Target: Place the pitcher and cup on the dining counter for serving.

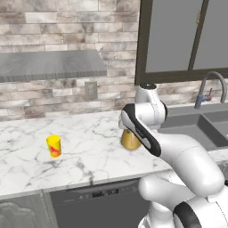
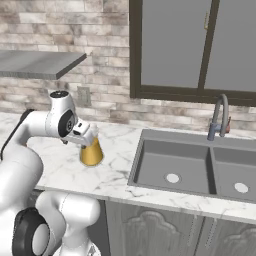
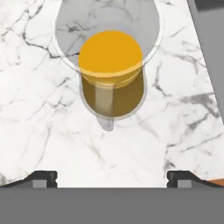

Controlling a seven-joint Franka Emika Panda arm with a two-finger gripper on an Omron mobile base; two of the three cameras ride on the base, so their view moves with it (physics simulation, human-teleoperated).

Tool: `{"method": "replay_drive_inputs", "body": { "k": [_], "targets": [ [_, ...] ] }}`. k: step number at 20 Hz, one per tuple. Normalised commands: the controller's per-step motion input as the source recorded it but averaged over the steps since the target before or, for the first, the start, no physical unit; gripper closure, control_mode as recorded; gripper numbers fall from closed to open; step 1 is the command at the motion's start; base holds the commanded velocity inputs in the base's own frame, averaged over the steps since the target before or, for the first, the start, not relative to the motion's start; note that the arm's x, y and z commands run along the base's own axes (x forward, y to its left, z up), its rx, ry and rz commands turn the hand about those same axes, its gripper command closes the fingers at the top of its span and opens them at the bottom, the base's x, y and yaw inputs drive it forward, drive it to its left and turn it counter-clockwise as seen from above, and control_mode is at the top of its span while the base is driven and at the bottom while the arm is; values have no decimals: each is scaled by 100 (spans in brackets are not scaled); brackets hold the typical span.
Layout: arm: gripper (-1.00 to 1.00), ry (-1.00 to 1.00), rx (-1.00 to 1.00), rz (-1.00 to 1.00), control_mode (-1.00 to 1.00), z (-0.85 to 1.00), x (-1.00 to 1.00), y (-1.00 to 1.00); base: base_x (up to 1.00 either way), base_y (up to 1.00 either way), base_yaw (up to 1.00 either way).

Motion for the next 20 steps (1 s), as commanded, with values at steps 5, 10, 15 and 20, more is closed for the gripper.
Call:
{"method": "replay_drive_inputs", "body": {
  "k": [5,10,15,20],
  "targets": [
    [-100,1,0,-2,-100,-13,28,0,0,0,0],
    [-100,0,0,0,-100,-16,23,0,0,0,0],
    [-100,0,-1,-1,-100,-22,23,0,0,0,0],
    [-100,0,-3,-2,-100,-23,31,0,0,0,0]
  ]
}}
